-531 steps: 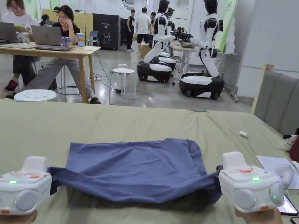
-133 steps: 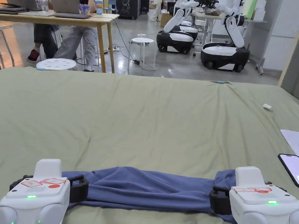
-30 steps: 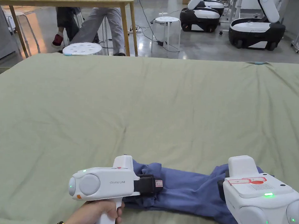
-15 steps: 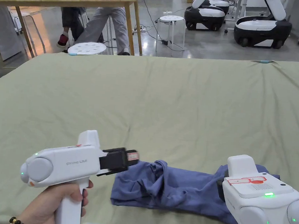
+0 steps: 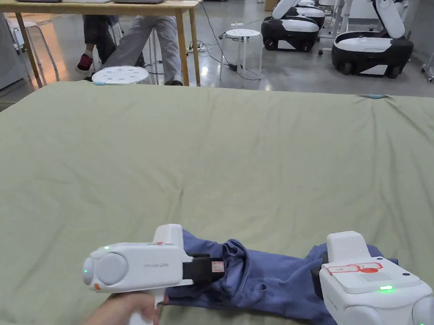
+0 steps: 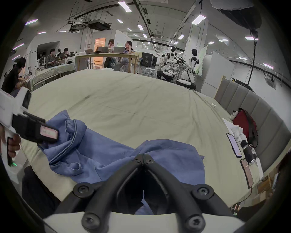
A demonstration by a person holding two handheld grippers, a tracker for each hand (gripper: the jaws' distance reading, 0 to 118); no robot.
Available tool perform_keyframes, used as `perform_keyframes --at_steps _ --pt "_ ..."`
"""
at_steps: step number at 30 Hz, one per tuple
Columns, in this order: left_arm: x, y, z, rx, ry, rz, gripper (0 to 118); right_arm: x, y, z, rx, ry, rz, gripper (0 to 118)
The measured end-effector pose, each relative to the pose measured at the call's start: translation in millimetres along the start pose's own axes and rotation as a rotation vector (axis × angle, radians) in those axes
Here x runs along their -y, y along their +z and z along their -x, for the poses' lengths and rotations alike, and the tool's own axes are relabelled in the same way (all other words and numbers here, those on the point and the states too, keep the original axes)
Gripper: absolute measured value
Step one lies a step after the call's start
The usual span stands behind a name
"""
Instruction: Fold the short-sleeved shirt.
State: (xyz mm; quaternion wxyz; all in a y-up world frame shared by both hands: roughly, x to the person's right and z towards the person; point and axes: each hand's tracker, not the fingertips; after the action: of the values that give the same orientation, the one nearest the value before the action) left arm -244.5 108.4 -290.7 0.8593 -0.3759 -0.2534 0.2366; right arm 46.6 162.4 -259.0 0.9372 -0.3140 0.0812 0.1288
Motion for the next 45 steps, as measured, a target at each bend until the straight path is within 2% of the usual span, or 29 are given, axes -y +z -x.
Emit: perform_keyframes --at_steps 4,11,16,21,35,36,38,39,40,42,45 --pt "8 -38 -9 -0.015 0.001 0.048 0 1 2 -5 0.013 -0.01 0.005 0" --pt "5 -49 -14 0.042 0.024 0.05 0 1 3 -11 0.033 -0.024 0.007 0" --pt "-9 -3 -11 0.098 0.038 -0.049 0 -3 4 -11 0.028 -0.025 -0.003 0" --pt "-20 52 11 0.028 0.025 -0.114 0 -11 1 -5 0.019 -0.021 -0.023 0" --pt "-23 78 59 -0.048 0.1 -0.153 1 -20 -5 16 -0.025 0.024 -0.035 0" --pt "-23 78 64 -0.036 0.114 -0.155 24 -21 -5 17 -0.023 0.028 -0.033 0" --pt "-22 77 71 -0.023 0.128 -0.129 88 -21 -5 17 -0.021 0.029 -0.034 0" --pt "-20 74 73 -0.002 0.132 -0.107 115 -20 -5 18 -0.023 0.026 -0.033 0" --pt "-18 73 74 0.039 0.136 -0.098 117 -20 -5 18 -0.023 0.025 -0.032 0" --pt "-15 64 77 0.104 0.145 -0.067 108 -19 -6 18 -0.023 0.028 -0.028 0" --pt "-11 42 79 0.065 0.136 -0.033 108 -18 -7 17 -0.023 0.026 -0.021 0"
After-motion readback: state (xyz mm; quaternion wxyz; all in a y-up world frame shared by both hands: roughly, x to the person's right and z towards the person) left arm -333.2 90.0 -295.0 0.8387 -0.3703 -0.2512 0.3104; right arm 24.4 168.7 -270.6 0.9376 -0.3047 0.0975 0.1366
